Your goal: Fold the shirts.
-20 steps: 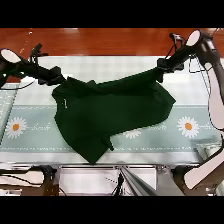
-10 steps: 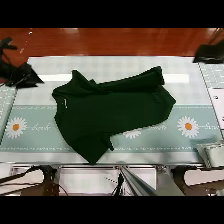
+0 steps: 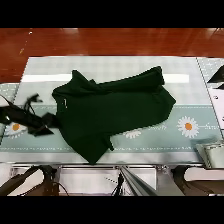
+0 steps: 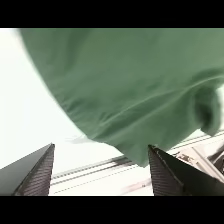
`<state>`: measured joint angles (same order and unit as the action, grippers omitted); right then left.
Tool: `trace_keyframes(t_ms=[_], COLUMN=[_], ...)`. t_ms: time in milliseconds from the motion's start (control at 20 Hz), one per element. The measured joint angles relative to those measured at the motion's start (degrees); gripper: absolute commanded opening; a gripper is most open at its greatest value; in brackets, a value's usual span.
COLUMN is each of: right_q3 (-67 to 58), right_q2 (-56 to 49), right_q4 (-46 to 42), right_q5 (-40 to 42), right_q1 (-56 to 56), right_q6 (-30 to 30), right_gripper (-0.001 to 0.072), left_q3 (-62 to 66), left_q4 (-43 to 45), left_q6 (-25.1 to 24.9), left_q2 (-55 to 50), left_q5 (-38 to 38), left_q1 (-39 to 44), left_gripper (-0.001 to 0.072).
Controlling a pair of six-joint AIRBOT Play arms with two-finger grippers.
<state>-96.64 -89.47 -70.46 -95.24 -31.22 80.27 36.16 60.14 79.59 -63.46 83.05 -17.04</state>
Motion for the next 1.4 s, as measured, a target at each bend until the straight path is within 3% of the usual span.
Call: trace_keyframes(t_ms=[250, 350, 450, 500, 900, 1150, 1400], right_q3=[4.76, 5.55, 5.92, 6.01, 15.93, 28.41, 35.58], right_q2=[0.07, 0.07, 0.07, 0.07, 0.07, 0.09, 0.07], right_q4=[1.03, 1.25, 1.29, 1.33, 4.76, 12.31, 14.36], right_q5=[2.69, 3.48, 3.78, 3.82, 5.29, 12.98, 21.03], right_q1=[-0.96, -1.05, -1.09, -1.16, -1.16, -0.17, 5.95], right_q6=[-1.33, -1.64, -1.81, -1.84, -3.06, -5.77, -8.15], right_gripper=[0.0585, 0.0585, 0.0585, 0.0585, 0.0591, 0.0591, 0.0591], left_q3=[-10.67, -12.15, -12.92, -13.18, -13.73, -13.7, -13.7], left_q4=[-4.35, -7.21, -9.57, -10.36, -15.63, -16.06, -16.24], left_q6=[-0.92, -0.92, -0.9, -0.9, -0.9, -0.96, -1.4], left_q2=[0.44, 0.5, 0.52, 0.48, 0.48, 0.48, 0.48], left_q5=[-7.26, -9.38, -14.14, -16.76, -21.2, -21.31, -21.33], left_q1=[2.95, 5.46, 8.46, 9.97, 15.74, 16.13, 16.2], left_gripper=[0.0692, 0.0633, 0.0148, 0.0022, 0.0022, 0.0022, 0.0022])
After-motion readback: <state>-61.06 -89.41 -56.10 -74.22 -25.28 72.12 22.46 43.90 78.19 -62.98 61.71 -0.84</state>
